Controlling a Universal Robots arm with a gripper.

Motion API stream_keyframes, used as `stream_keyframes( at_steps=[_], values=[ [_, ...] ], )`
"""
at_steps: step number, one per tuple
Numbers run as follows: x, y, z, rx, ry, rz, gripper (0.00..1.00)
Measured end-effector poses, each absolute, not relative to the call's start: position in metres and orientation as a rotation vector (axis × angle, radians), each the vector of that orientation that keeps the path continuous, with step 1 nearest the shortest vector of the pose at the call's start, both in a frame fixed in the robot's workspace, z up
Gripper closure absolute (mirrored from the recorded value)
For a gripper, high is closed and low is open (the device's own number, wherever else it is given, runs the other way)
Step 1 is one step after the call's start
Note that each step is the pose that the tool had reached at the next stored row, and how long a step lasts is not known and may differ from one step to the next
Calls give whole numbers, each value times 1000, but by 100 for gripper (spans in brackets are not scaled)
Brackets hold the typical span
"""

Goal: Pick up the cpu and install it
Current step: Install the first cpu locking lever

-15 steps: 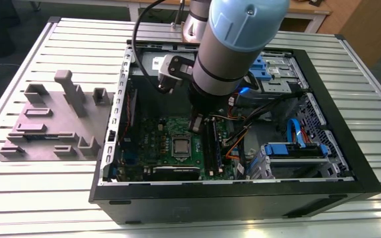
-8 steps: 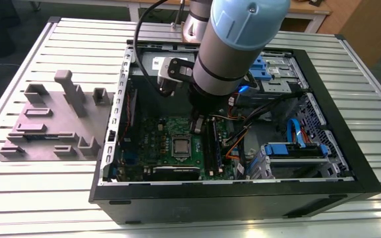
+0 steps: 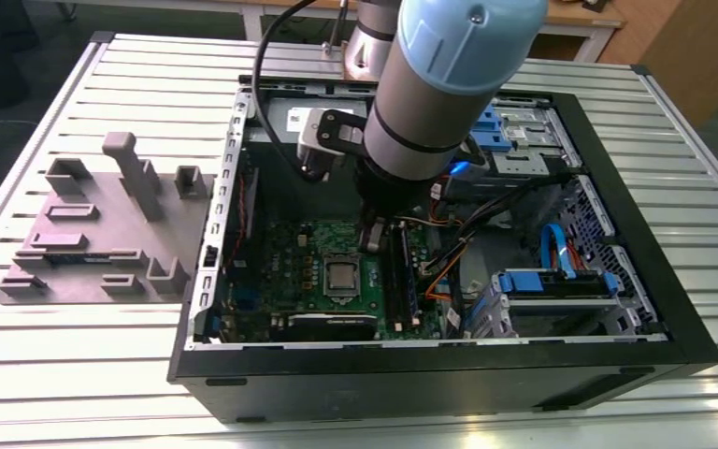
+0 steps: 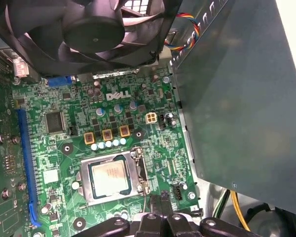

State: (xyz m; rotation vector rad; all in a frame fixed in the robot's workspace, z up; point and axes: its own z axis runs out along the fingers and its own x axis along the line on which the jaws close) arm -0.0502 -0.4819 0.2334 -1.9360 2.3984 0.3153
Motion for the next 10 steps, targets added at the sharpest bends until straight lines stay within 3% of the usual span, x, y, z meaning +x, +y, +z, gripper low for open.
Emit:
stream_keyframes(
  at_steps=[10],
  values=[
    [-50, -484, 233, -1973, 2372, 305, 90]
  ],
)
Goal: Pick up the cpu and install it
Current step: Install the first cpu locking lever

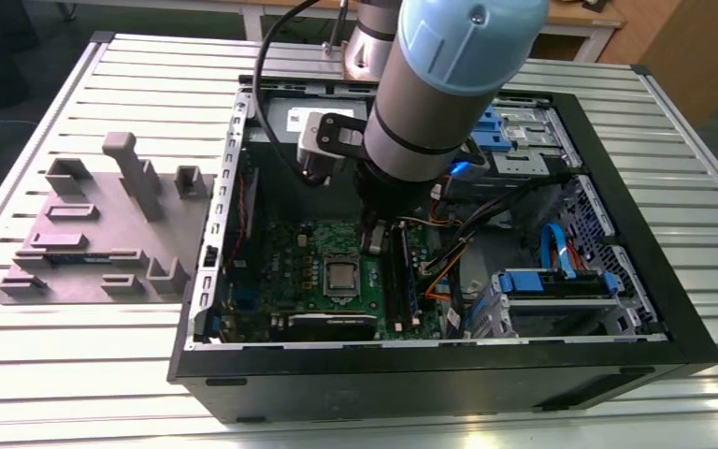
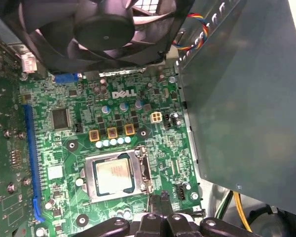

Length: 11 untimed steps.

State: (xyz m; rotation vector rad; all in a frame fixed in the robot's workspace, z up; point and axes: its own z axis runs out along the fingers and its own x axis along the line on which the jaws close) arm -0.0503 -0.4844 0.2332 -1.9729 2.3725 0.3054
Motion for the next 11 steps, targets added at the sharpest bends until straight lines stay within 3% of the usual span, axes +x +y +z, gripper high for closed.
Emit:
stream_keyframes(
  at_steps=[11],
  values=[
    [-50, -494, 231, -1988, 2376, 287, 90]
  ],
)
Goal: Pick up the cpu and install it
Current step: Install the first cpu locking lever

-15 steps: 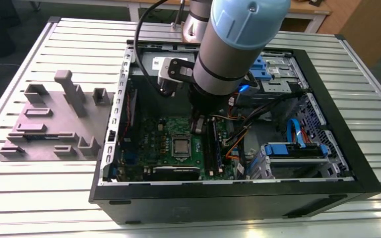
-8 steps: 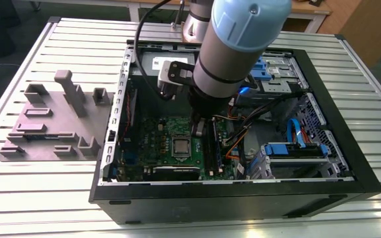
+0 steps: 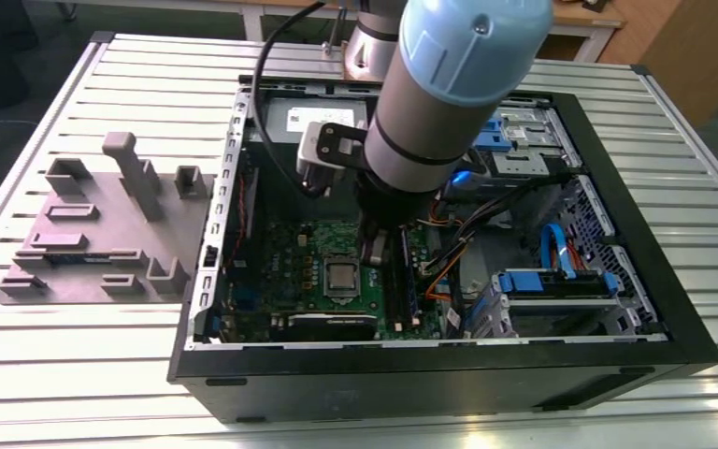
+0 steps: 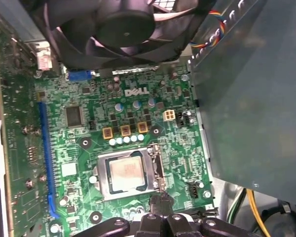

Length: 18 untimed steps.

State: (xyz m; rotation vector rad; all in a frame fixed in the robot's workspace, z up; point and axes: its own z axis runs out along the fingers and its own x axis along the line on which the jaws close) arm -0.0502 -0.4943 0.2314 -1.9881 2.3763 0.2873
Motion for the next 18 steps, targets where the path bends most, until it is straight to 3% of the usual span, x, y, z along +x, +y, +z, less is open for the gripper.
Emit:
stream_keyframes(
  at_steps=[18],
  values=[
    [-46, -501, 227, -2034, 2373, 249, 90]
  ],
)
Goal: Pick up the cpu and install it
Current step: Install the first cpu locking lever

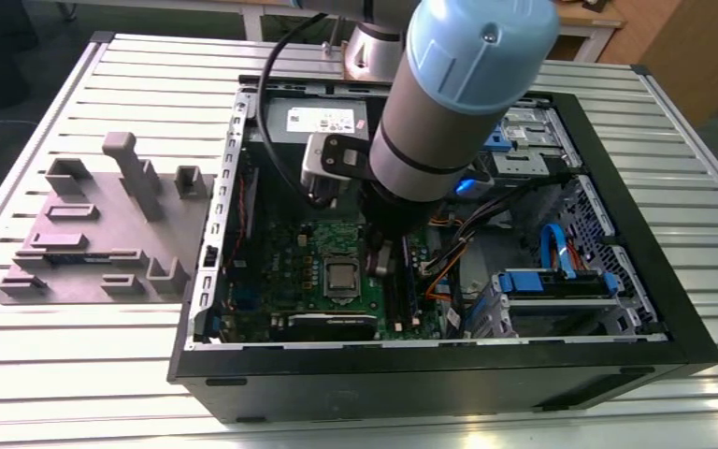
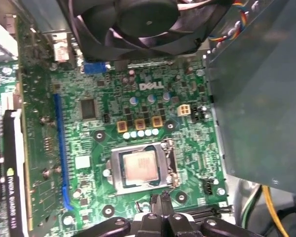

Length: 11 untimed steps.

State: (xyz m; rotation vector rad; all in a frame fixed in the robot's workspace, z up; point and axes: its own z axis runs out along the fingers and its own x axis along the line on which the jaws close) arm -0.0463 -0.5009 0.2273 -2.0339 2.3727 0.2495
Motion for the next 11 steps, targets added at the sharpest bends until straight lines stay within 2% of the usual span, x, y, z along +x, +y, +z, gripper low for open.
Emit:
stream_keyframes(
  at_steps=[11],
  values=[
    [-46, -502, 224, -2151, 2286, 225, 90]
  ],
)
